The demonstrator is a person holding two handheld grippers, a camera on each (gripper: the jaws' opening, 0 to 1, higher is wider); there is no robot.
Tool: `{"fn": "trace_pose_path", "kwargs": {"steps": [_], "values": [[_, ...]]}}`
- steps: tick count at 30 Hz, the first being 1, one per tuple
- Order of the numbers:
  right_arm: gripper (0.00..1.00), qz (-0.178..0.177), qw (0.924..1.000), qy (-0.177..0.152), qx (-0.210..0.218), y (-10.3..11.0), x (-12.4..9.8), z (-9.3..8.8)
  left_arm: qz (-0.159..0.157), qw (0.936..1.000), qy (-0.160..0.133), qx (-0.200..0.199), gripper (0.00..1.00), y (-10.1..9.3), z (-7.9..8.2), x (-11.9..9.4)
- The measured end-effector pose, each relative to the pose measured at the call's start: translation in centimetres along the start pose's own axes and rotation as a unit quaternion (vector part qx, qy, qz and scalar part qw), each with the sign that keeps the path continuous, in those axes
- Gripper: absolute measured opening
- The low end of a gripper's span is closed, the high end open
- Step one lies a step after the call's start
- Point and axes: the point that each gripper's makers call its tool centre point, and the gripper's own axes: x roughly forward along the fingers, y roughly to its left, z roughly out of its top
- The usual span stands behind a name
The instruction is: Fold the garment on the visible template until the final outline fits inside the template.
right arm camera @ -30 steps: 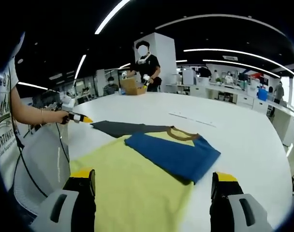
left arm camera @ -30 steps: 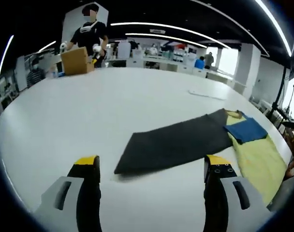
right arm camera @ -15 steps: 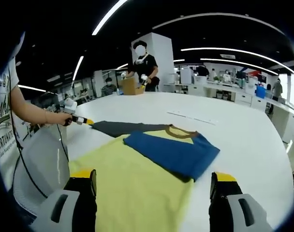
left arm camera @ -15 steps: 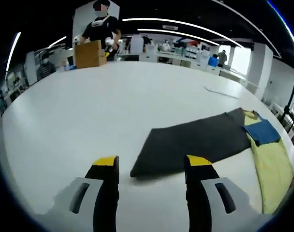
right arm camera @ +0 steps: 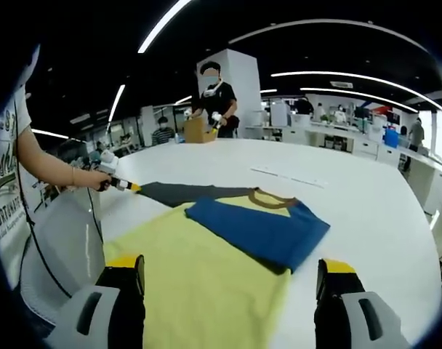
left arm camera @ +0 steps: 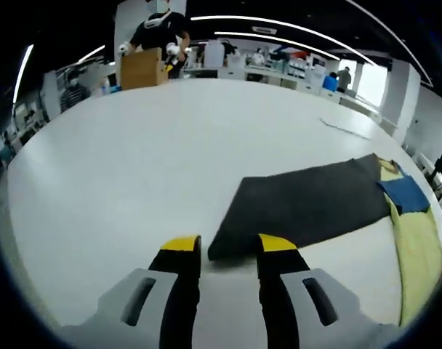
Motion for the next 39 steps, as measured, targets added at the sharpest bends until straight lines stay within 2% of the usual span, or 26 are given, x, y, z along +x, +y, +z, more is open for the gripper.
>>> {"fn": "trace_pose_path", "kwargs": {"steps": [4,9,19,39], "values": [[0.97,-0.005,1.0000,0.001,0.000,-0.2,-0.1,-0.1,-0.003,1.0000,0.009,0.004,0.19,-0.2,-0.4,0.0],[0.97,-0.006,1.0000,0.002,0.002,-0.1,-0.2,-0.2,-0.001,1.0000,0.006,-0.002,0.14,0.0,-0.4,-0.1],[0.96,-0.001,1.0000,-0.001,0.001,0.4,0.2,0.0,0.004,0.9999,0.008,0.014,0.03,0.1,-0.3,-0.4],[0.99,0.008,0.9999,0.007,-0.007,1.1,-0.2,-0.5,0.011,0.9996,-0.013,0.022,0.02,-0.2,0.7,-1.4]]}}
